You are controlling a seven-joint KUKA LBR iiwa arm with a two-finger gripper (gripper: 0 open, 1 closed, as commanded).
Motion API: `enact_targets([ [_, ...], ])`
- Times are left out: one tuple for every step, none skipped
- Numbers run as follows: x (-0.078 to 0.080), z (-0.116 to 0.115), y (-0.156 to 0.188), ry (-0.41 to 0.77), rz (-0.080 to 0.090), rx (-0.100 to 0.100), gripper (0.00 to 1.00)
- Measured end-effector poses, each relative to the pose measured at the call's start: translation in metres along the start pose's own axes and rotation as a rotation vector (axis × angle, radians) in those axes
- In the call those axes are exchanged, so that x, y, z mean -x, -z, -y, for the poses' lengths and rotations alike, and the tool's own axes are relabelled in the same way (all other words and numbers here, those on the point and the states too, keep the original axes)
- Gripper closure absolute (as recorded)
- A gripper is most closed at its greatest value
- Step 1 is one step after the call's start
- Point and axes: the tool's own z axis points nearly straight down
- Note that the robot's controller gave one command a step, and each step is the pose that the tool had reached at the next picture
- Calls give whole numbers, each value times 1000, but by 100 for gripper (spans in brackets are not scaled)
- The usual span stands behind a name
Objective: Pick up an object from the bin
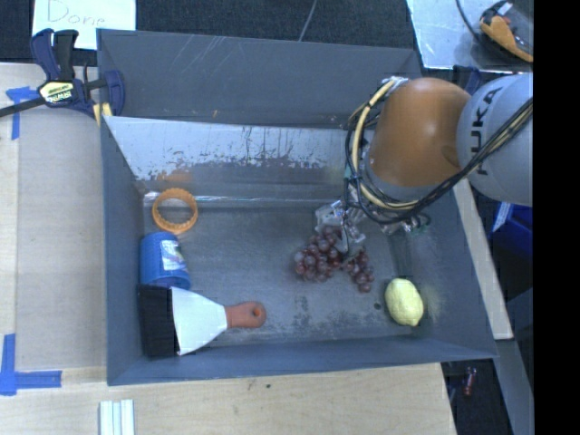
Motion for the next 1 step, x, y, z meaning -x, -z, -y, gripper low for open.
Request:
enact_targets([
  [3,1,30,-2,9,-5,100],
])
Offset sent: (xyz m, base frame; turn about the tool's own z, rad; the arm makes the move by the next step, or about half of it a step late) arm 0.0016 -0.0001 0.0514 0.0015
